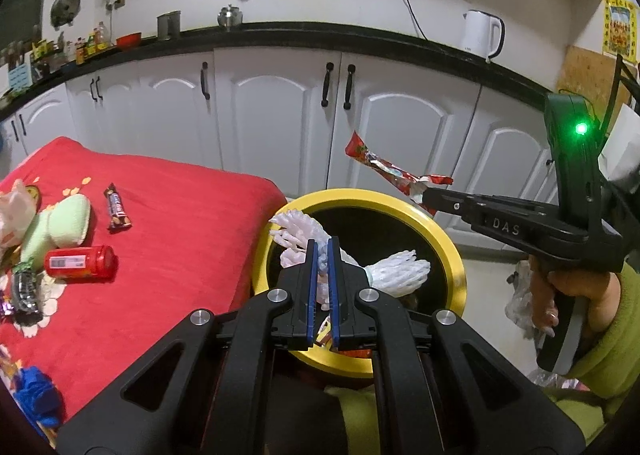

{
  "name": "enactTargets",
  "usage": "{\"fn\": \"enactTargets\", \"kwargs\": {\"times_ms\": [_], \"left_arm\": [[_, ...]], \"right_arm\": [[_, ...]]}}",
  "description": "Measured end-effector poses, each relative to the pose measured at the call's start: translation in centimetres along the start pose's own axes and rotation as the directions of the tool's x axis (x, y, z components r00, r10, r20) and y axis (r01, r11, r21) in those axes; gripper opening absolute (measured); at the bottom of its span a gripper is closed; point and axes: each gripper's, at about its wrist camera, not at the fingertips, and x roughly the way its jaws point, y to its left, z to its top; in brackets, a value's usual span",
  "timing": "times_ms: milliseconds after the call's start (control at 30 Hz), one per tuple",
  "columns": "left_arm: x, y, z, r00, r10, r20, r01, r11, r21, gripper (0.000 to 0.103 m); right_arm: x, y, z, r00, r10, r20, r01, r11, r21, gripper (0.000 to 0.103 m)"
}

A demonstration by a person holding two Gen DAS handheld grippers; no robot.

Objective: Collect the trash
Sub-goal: 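Carry the wrapper and foam net over the bin and open both grippers, then move both tools back over the remaining items on the blanket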

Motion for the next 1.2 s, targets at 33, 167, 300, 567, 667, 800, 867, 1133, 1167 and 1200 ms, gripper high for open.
{"fn": "enactTargets", "kwargs": {"times_ms": [33,167,300,567,667,800,867,1133,1167,1200], "left_arm": [[0.3,-0.1,-0.1,1.0,-0.001,-0.005,0.001,1.0,0.001,0.002],[1.2,-0.3,-0.2,1.0,-0.005,-0.022,0.005,1.0,0.005,0.002],[1.9,-0.6,-0.2,0.999,-0.01,-0.032,0.01,1.0,0.009,0.002],[2.7,-0.8,-0.3,0.999,-0.013,-0.045,0.013,1.0,0.003,0.017],[2.5,-0.4,-0.3,0.999,-0.012,-0.036,0.012,1.0,-0.019,0.04],[2.1,0.3,-0.2,1.0,-0.003,-0.022,0.002,0.998,-0.056,0.058],[1.7,0.7,-0.1,1.0,0.004,-0.01,-0.004,0.997,-0.072,0.065],[-0.7,2.3,0.5,0.997,0.06,0.048,-0.054,0.992,-0.118,0.092],[-0.9,2.5,0.6,0.996,0.068,0.055,-0.061,0.991,-0.119,0.092],[-1.2,2.6,0.7,0.995,0.078,0.063,-0.07,0.99,-0.121,0.092]], "right_arm": [[0.1,-0.2,-0.1,1.0,0.0,-0.007,0.0,1.0,0.002,0.004],[0.6,-0.8,-0.5,1.0,-0.003,-0.029,0.004,1.0,0.011,0.004],[0.9,-1.4,-0.8,0.999,-0.005,-0.043,0.006,1.0,0.026,0.004],[1.4,-2.3,-1.1,0.998,-0.001,-0.061,0.004,0.998,0.06,0.018],[1.4,-2.4,-1.1,0.998,-0.003,-0.059,0.007,0.998,0.065,0.025],[1.2,-2.4,-1.0,0.999,-0.009,-0.049,0.012,0.998,0.07,0.037],[1.0,-2.3,-0.9,0.999,-0.009,-0.041,0.012,0.998,0.069,0.041],[0.2,-1.0,-0.3,1.0,-0.001,-0.004,0.001,0.999,0.047,0.055],[0.2,-0.7,-0.2,1.0,0.004,-0.001,-0.004,0.999,0.042,0.055],[0.1,-0.4,-0.2,1.0,0.008,0.003,-0.008,0.999,0.038,0.056]]}}
